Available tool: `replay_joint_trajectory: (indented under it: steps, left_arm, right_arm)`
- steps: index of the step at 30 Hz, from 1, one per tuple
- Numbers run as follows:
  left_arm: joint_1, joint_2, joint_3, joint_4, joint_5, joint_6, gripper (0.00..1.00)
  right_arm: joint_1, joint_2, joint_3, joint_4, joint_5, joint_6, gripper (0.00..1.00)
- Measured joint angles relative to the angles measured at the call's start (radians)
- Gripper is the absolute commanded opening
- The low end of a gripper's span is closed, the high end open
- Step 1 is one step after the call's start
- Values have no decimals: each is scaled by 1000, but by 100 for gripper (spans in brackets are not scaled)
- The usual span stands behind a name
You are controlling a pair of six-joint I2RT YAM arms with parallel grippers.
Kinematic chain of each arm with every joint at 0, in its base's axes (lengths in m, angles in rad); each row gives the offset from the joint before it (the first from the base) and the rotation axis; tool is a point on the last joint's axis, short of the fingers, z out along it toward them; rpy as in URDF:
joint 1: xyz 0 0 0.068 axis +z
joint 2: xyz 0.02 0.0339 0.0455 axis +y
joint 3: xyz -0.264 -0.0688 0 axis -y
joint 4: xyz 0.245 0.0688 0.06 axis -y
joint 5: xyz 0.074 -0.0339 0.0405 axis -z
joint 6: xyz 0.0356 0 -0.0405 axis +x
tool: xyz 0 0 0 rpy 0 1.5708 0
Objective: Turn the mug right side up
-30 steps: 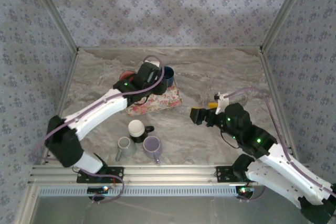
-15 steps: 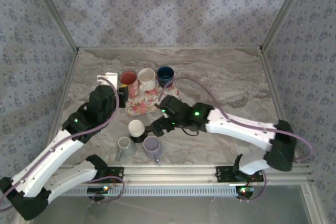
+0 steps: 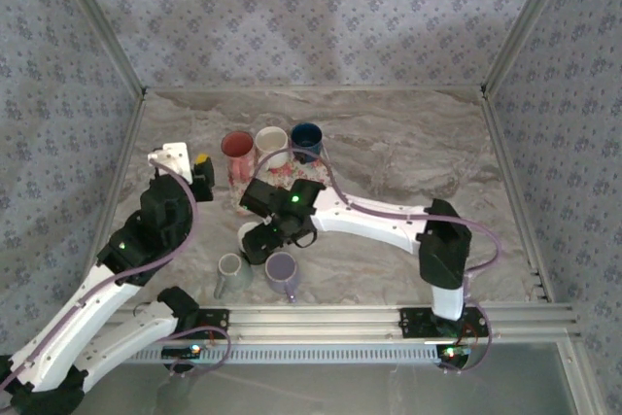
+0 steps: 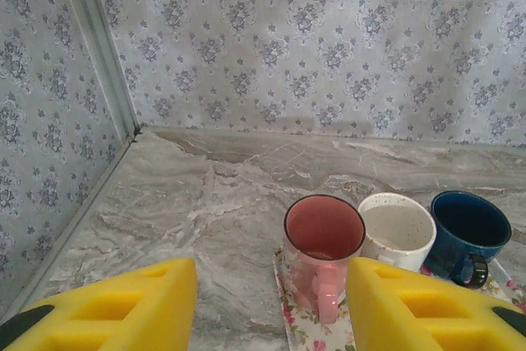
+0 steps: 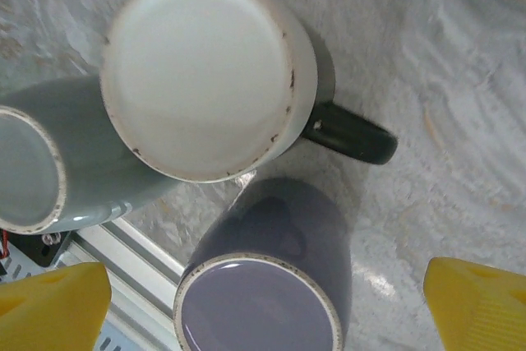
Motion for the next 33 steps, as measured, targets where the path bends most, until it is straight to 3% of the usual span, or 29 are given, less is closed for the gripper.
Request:
replay_joint_trajectory:
  steps: [13, 23, 27, 33]
  left_arm:
    - [-22, -33, -18, 11, -8, 19, 51]
    - [-23, -51, -24, 32, -25, 33, 51]
    - [-26, -60, -24, 37, -34, 37, 50]
    - [-27, -60, -29, 40, -34, 44, 50]
  right_arm:
    - [18, 157, 71, -153, -49, 29, 100]
    - [21, 207, 89, -155, -59, 33, 100]
    - [21, 208, 89, -149, -58, 33, 93]
    - [23, 208, 88, -146, -54, 37, 95]
